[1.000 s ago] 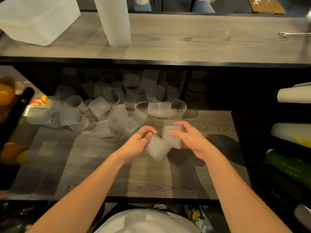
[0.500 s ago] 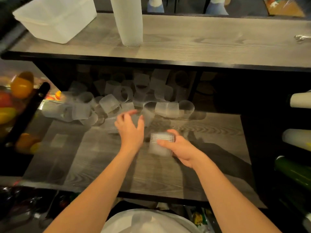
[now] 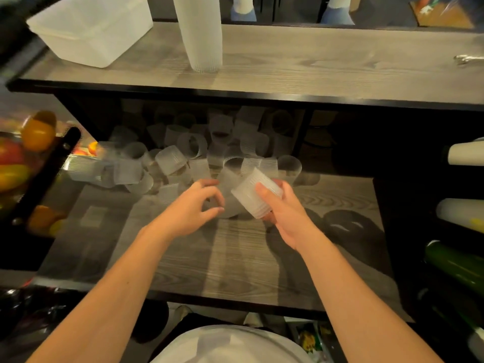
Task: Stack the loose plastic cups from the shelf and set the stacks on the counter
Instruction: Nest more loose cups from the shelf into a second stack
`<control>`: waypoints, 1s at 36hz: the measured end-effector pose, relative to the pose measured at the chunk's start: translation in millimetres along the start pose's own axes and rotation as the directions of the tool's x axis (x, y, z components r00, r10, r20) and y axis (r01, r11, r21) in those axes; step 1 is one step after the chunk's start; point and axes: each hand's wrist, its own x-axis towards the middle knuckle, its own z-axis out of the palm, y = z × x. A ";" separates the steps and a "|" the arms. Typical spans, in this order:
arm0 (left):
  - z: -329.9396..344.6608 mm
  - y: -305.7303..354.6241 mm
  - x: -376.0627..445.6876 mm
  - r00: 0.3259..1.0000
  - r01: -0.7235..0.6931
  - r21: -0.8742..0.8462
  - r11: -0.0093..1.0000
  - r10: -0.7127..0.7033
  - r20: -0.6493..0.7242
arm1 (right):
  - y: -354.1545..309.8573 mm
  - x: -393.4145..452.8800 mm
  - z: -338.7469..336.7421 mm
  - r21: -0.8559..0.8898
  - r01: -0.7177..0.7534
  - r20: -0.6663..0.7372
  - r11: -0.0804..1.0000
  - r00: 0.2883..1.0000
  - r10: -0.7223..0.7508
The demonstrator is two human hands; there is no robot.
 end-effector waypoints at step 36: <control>69.3 -21.4 54.3 0.621 0.448 -0.792 0.415 -0.782 -0.059 | 34.5 3.6 -9.3 -0.453 -0.130 0.023 0.882 0.987 0.158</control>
